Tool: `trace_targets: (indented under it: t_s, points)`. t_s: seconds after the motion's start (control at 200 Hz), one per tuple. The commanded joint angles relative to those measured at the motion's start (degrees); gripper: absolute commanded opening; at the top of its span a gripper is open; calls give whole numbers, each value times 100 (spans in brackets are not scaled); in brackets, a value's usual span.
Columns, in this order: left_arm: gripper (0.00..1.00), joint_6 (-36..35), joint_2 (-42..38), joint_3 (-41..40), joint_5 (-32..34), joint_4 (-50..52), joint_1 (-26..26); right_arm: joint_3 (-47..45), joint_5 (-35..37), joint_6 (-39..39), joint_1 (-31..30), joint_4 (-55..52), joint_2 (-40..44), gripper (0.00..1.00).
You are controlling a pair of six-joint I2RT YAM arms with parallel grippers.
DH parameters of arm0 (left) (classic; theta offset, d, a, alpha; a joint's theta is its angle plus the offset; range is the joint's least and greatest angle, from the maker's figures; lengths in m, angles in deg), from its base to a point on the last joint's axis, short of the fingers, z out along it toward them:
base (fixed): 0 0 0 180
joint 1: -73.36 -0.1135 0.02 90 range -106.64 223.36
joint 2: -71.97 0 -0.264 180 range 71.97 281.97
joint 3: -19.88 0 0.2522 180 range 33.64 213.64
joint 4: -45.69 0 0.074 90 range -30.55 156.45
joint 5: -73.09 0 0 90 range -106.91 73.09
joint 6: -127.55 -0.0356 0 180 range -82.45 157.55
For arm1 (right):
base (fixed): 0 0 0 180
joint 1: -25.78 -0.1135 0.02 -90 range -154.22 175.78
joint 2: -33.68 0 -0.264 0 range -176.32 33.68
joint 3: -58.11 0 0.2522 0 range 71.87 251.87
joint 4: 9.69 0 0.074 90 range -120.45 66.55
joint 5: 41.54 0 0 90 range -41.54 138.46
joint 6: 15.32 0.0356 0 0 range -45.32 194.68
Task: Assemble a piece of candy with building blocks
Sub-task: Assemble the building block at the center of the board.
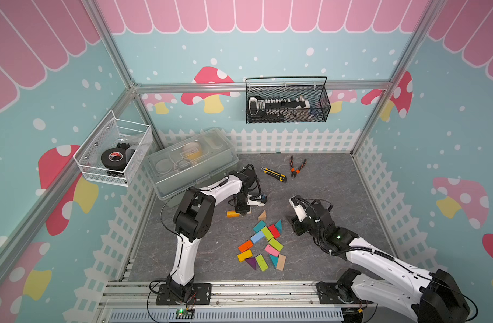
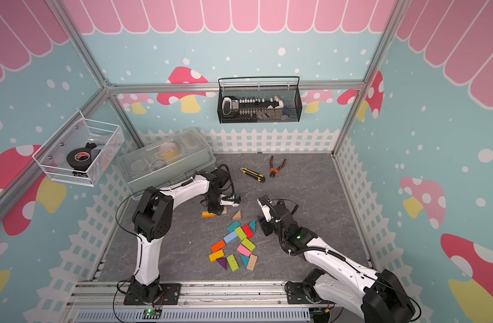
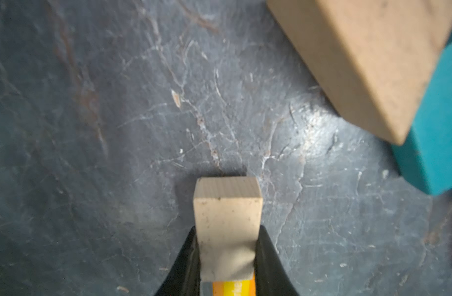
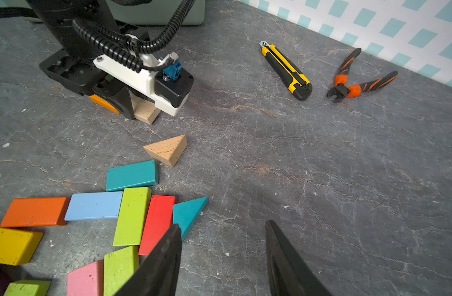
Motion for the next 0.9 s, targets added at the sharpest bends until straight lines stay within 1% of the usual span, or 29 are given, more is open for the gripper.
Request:
trace_targets:
  t_s: [0.0, 0.235, 0.37, 0.435, 0.525, 0.775, 0.896]
  points:
    - [14, -221, 100, 10, -123, 149, 5, 52, -23, 29, 21, 81, -18, 53]
    - [16, -211, 87, -33, -81, 188, -7, 30, -25, 34, 20, 91, 8, 53]
    - [24, -177, 78, -96, -47, 156, 20, 32, -15, 33, 20, 90, -1, 53]
    - [30, -166, 90, -96, -13, 149, 31, 30, -24, 33, 25, 88, -1, 53]
    - [33, -168, 85, -76, -25, 137, 45, 30, -25, 29, 26, 90, -1, 53]
    - [37, -124, -21, -53, 59, 83, 76, 26, 2, 4, 23, 111, -18, 54]
    - [42, -65, -214, -43, 52, 8, 74, 30, 2, 2, 22, 110, -11, 55]
